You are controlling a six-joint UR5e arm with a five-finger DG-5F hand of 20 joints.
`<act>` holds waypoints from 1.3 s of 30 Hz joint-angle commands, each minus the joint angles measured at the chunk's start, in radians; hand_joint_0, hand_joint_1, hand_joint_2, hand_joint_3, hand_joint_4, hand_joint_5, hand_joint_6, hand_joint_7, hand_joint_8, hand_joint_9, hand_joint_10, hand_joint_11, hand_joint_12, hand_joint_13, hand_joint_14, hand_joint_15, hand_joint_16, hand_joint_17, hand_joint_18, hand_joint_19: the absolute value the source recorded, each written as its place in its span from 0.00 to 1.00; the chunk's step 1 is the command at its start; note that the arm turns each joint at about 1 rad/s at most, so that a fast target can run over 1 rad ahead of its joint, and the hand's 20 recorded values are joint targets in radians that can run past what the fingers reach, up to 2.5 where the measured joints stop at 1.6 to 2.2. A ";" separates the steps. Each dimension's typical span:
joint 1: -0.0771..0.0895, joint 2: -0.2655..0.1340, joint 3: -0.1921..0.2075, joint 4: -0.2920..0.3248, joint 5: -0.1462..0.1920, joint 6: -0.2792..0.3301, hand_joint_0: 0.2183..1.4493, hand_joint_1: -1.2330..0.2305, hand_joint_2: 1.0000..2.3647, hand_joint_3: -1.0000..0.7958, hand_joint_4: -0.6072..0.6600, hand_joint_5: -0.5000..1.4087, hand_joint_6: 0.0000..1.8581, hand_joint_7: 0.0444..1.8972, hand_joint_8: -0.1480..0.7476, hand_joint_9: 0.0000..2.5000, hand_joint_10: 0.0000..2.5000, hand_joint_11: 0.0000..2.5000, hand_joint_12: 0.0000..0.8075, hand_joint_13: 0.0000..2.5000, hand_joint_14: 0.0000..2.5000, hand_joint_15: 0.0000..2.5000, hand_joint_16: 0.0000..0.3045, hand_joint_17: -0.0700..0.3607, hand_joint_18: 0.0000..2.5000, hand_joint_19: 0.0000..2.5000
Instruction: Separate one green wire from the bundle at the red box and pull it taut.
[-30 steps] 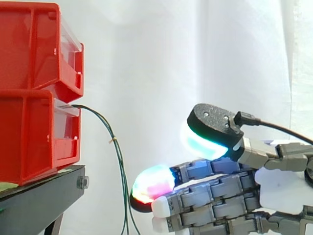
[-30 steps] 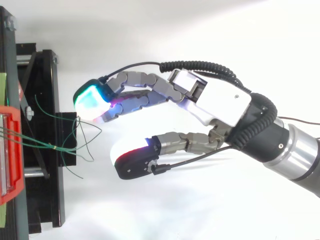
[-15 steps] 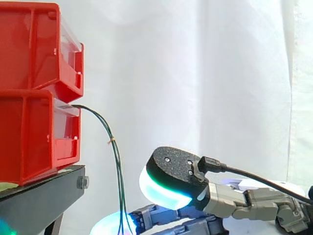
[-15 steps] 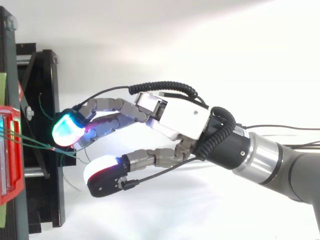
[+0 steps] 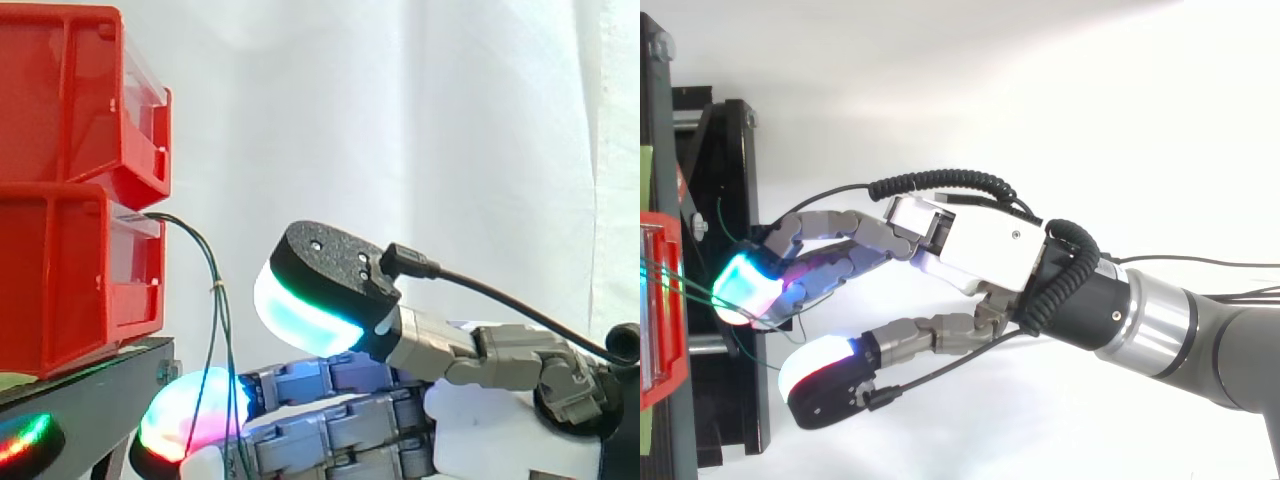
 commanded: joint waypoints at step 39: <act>-0.056 -0.001 -0.010 0.006 -0.016 0.006 0.16 0.49 0.00 0.28 0.73 0.18 0.27 0.44 0.53 0.28 0.00 0.19 0.49 0.27 0.00 0.09 0.19 0.46 0.29 0.09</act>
